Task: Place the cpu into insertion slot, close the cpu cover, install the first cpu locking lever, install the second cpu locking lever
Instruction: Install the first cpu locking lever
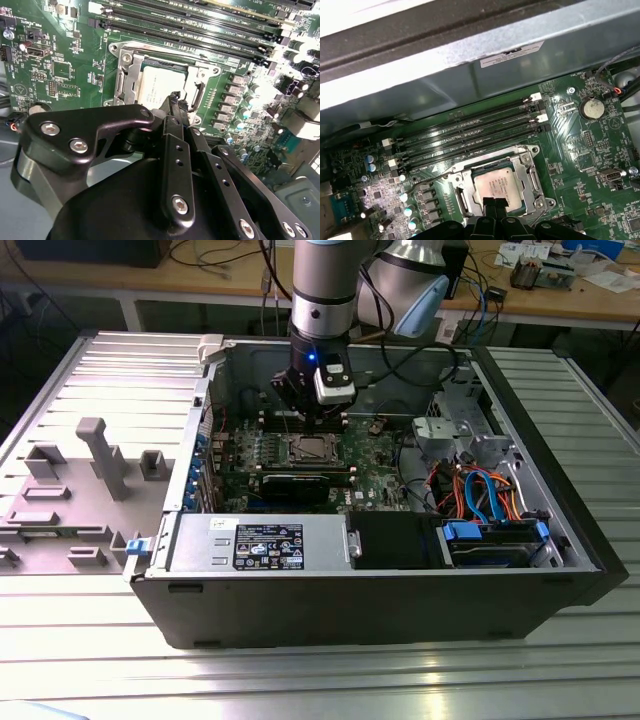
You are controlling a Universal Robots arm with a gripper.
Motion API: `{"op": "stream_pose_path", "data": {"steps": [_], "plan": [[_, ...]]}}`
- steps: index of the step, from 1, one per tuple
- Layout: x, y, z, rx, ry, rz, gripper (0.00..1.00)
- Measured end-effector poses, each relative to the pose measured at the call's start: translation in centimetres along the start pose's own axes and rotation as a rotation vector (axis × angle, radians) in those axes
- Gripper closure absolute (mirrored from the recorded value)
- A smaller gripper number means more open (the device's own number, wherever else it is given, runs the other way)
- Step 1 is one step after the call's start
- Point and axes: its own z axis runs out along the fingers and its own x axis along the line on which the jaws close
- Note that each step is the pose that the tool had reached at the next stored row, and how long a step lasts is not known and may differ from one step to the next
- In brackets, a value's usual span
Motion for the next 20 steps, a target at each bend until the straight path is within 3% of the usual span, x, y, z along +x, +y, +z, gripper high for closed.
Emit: {"op": "stream_pose_path", "data": {"steps": [20], "plan": [[0.0,0.0,0.0,0.0016,-0.0012,-0.087,0.89]]}}
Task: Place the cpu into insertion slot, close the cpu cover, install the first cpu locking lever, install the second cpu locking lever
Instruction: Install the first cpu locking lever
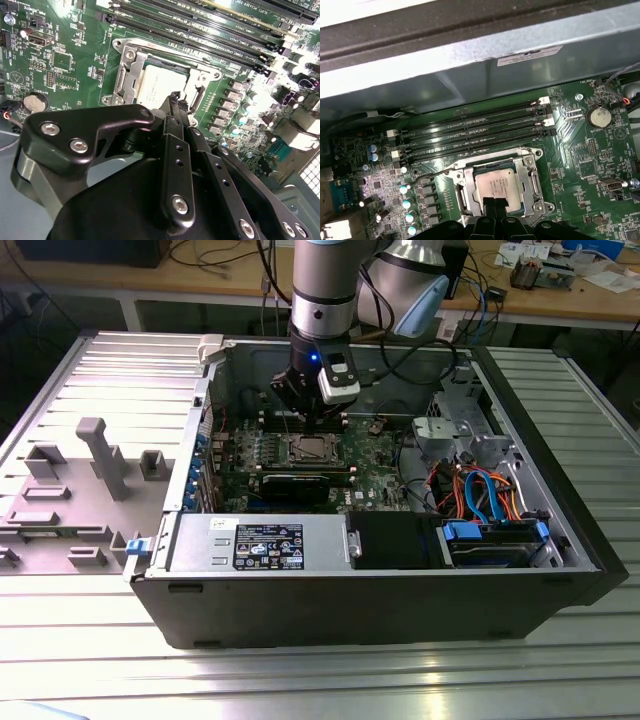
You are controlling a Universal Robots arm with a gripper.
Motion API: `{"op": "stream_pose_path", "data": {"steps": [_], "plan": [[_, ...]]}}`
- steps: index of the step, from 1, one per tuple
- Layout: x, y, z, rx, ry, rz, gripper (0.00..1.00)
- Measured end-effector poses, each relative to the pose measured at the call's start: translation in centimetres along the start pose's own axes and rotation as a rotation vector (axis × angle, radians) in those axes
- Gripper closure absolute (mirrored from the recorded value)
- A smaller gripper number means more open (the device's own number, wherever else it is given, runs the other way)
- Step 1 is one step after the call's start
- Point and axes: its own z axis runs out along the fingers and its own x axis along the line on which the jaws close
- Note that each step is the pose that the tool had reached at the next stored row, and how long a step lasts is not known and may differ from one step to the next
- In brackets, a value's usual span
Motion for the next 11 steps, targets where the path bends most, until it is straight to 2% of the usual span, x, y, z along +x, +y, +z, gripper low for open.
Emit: {"op": "stream_pose_path", "data": {"steps": [11], "plan": [[0.0,0.0,0.0,0.0011,-0.0008,-0.06,0.89]]}}
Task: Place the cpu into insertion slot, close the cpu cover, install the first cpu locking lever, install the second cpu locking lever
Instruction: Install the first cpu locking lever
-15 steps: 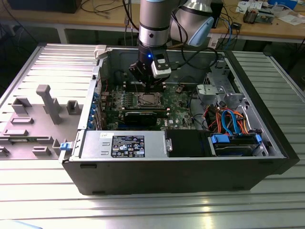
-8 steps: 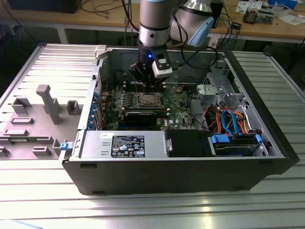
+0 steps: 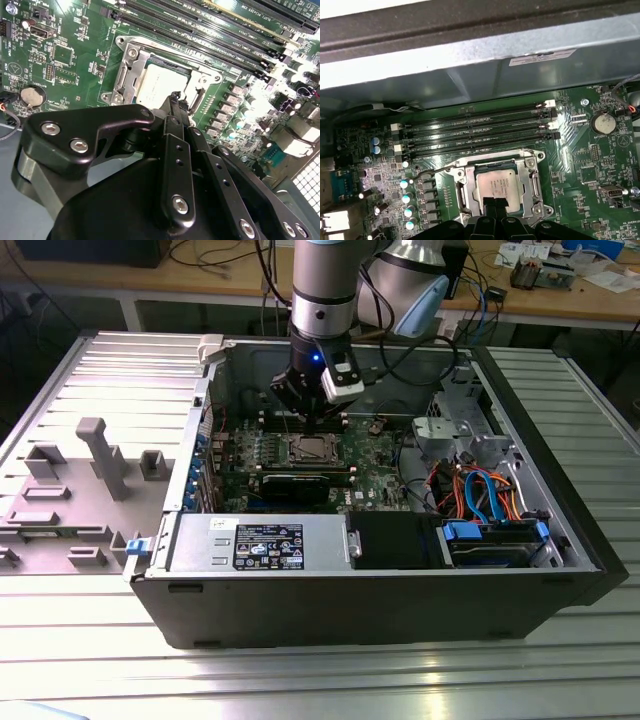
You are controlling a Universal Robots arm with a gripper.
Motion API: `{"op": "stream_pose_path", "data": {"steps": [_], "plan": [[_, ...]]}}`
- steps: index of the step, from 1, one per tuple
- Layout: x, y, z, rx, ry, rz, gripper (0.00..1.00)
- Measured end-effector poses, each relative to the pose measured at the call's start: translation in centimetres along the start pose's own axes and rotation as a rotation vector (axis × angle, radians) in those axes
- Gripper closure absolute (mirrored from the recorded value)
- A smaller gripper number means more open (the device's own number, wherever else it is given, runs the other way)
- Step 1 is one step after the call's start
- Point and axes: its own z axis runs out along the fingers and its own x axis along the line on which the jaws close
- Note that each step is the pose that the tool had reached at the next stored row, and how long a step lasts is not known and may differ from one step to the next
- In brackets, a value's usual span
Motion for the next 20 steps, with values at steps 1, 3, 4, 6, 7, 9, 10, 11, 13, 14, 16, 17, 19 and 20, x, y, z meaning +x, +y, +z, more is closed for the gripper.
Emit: {"op": "stream_pose_path", "data": {"steps": [1,3,4,6,7,9,10,11,13,14,16,17,19,20], "plan": [[0.0,0.0,0.0,0.0001,-0.0001,-0.005,0.89],[0.0,0.0,0.0,0.0003,-0.0002,-0.014,0.89],[0.0,0.0,0.0,0.0005,-0.0003,-0.023,0.89],[0.0,0.0,0.0,0.0006,-0.0005,-0.032,0.89],[0.0,0.0,0.0,0.0007,-0.0005,-0.036,0.89],[0.0,0.0,0.0,0.0008,-0.0006,-0.046,0.89],[0.0,0.0,0.0,0.0009,-0.0007,-0.05,0.89],[0.0,0.0,0.0,0.001,-0.0008,-0.056,0.89],[0.0,0.0,0.0,0.0012,-0.0009,-0.064,0.89],[0.0,0.0,0.0,0.0013,-0.001,-0.07,0.89],[0.0,0.0,0.0,0.0015,-0.0011,-0.08,0.89],[0.0,0.0,0.0,0.0015,-0.0012,-0.084,0.89],[0.0,0.0,0.0,0.0018,-0.0013,-0.096,0.89],[0.0,0.0,0.0,0.0018,-0.0014,-0.1,0.89]]}}
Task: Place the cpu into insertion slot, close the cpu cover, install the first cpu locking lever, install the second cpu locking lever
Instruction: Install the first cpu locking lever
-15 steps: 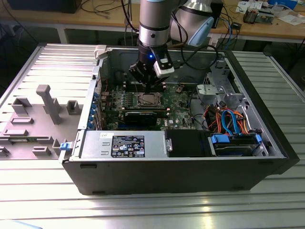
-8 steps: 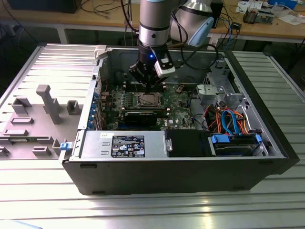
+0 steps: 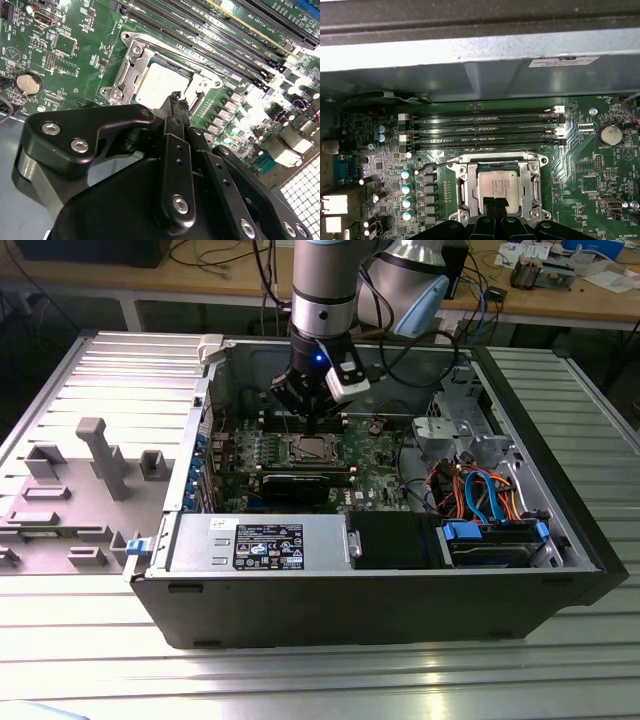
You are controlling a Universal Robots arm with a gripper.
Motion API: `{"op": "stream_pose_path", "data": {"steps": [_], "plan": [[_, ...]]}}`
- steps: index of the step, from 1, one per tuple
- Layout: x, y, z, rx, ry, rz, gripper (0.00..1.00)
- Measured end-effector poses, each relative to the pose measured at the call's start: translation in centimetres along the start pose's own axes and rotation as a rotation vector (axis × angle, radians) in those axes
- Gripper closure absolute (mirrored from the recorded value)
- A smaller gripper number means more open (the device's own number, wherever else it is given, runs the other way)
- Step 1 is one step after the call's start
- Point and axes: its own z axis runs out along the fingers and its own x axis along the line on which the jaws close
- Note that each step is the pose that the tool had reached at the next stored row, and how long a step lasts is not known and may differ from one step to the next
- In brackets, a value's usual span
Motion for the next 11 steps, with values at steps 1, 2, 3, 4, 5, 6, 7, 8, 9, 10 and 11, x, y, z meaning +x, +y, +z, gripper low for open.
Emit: {"op": "stream_pose_path", "data": {"steps": [1,2,3,4,5,6,7,8,9,10,11], "plan": [[0.0,0.0,0.0,0.0,0.0,-0.003,0.89],[0.0,0.0,0.0,0.0002,0.0,-0.007,0.89],[0.0,0.0,0.0,0.0003,-0.0001,-0.013,0.89],[0.0,0.0,0.0,0.0003,-0.0002,-0.018,0.89],[0.0,0.0,0.0,0.0004,-0.0003,-0.022,0.89],[0.0,0.0,0.0,0.0005,-0.0003,-0.027,0.89],[0.0,0.0,0.0,0.0006,-0.0004,-0.03,0.89],[0.0,0.0,0.0,0.0006,-0.0004,-0.034,0.89],[0.0,0.0,0.0,0.0007,-0.0005,-0.037,0.89],[0.0,0.0,0.0,0.0008,-0.0005,-0.041,0.89],[0.0,0.0,0.0,0.0008,-0.0006,-0.044,0.89]]}}
